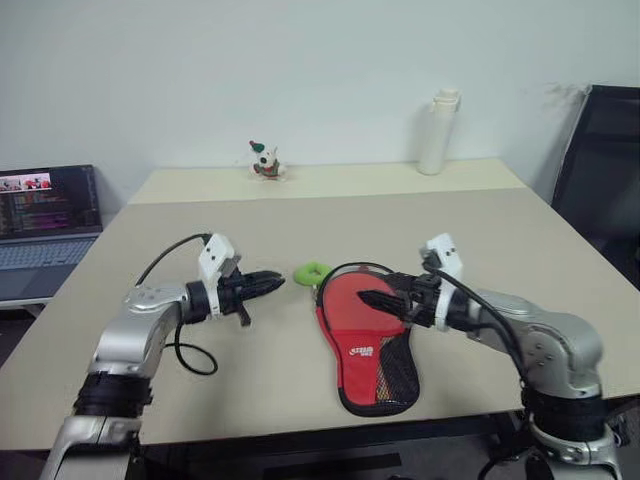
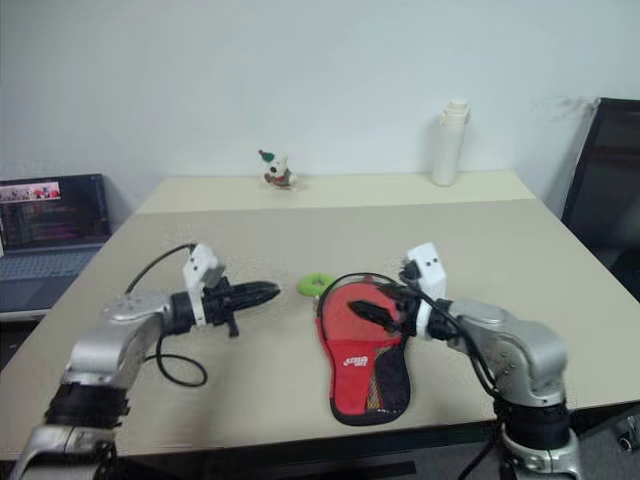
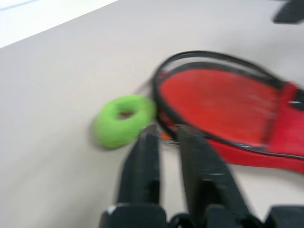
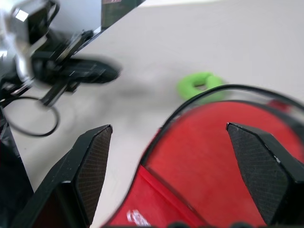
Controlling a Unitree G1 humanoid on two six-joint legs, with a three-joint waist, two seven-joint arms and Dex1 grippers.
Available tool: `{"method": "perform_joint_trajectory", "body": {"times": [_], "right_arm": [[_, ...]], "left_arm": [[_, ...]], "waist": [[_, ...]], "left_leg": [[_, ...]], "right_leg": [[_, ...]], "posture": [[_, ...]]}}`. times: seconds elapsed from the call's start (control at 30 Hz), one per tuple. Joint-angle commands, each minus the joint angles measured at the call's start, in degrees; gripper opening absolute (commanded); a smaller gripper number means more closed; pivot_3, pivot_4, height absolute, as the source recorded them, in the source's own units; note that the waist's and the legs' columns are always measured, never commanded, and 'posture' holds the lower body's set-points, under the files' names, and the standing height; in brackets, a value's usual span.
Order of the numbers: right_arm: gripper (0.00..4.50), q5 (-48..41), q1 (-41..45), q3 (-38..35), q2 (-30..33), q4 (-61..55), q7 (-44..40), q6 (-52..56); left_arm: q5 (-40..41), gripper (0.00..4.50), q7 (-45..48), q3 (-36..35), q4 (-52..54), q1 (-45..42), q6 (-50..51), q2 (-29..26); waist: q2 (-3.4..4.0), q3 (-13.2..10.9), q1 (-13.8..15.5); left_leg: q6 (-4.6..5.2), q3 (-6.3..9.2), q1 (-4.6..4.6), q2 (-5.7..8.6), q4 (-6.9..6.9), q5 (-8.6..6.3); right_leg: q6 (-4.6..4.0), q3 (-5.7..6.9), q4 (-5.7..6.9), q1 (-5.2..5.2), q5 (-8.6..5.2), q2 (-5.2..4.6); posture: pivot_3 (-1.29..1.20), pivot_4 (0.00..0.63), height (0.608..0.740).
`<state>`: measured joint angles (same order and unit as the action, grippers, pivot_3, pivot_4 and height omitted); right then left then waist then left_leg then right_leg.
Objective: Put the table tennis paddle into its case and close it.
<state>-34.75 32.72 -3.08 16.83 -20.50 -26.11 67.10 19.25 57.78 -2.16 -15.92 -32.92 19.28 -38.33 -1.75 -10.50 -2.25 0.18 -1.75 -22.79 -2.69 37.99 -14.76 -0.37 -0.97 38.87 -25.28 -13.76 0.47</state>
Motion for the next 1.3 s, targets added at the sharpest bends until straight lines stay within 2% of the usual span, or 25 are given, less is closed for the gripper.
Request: {"method": "perform_joint_trajectory", "body": {"times": [0.03, 0.17, 0.27, 0.37, 0.57, 0.8, 1.03, 1.3], "right_arm": [[4.23, 2.12, 2.17, 2.36, -1.21, 2.53, 0.63, -4.96], [4.23, 3.10, 1.69, 5.06, -1.19, 3.28, -0.28, -7.09], [4.23, 5.44, 0.44, 8.54, -0.15, 3.50, -1.11, -10.07], [4.23, 9.00, -0.47, 12.07, 0.94, 4.45, -1.46, -13.99], [4.23, 15.47, -2.03, 17.08, 1.30, 7.14, -0.77, -19.86], [4.23, 17.33, -3.67, 17.74, 0.01, 6.28, -0.46, -20.49], [4.23, 18.34, -3.93, 17.37, -1.13, 5.92, 0.41, -20.16], [4.23, 20.24, -3.15, 17.41, -1.89, 7.53, 1.71, -21.72]], "left_arm": [[-2.76, 1.94, -0.65, 1.16, -5.30, -3.24, -3.51, 1.42], [-4.60, 3.43, -2.05, 1.47, -11.26, -6.52, -4.28, 3.21], [-7.46, 4.46, -4.16, 2.39, -19.52, -11.26, -6.41, 5.44], [-9.58, 4.46, -4.59, 3.13, -26.34, -15.73, -8.70, 7.63], [-14.11, 4.46, -5.54, 4.95, -41.20, -24.73, -13.18, 11.88], [-19.21, 4.46, -7.85, 6.46, -53.49, -30.56, -14.97, 15.14], [-22.82, 4.46, -9.21, 7.30, -57.19, -30.02, -15.53, 16.74], [-22.64, 4.46, -8.54, 6.01, -57.03, -28.51, -15.54, 17.05]], "waist": [[0.00, 0.00, 0.13], [0.00, 0.00, 0.53], [-0.02, 0.01, 0.58], [-0.05, 0.03, 0.57], [-0.07, 0.03, 0.50], [-0.07, 0.04, 0.38], [-0.11, 0.07, 0.48], [-0.15, 0.10, 0.52]], "left_leg": [[0.00, -0.01, -0.05, 0.01, 0.00, 0.00], [0.00, 0.01, -0.17, 0.02, -0.02, -0.01], [0.00, 0.04, -0.14, 0.04, 0.01, -0.01], [0.00, 0.07, -0.10, 0.07, 0.02, -0.01], [0.00, 0.06, -0.14, 0.07, 0.05, -0.01], [0.00, 0.05, -0.12, 0.06, 0.04, -0.01], [-0.01, 0.05, -0.06, 0.08, 0.05, -0.01], [-0.01, 0.05, -0.04, 0.08, 0.07, -0.01]], "right_leg": [[-0.15, 0.01, -0.01, -0.02, 0.09, -0.03], [-0.17, 0.10, -0.09, -0.08, 0.10, -0.07], [-0.16, 0.14, -0.03, -0.05, 0.10, -0.07], [0.10, 0.19, 0.01, -0.01, -0.06, -0.07], [0.08, 0.18, -0.01, -0.03, -0.04, -0.06], [0.08, 0.18, 0.01, -0.04, -0.04, -0.04], [0.10, 0.17, 0.06, 0.00, -0.05, -0.05], [0.10, 0.18, 0.09, 0.01, -0.05, -0.06]], "posture": [[0.00, 0.150, 0.740], [0.00, 0.150, 0.740], [0.00, 0.150, 0.740], [0.00, 0.150, 0.740], [0.00, 0.150, 0.740], [0.00, 0.150, 0.740], [0.00, 0.150, 0.740], [0.00, 0.150, 0.740]]}}
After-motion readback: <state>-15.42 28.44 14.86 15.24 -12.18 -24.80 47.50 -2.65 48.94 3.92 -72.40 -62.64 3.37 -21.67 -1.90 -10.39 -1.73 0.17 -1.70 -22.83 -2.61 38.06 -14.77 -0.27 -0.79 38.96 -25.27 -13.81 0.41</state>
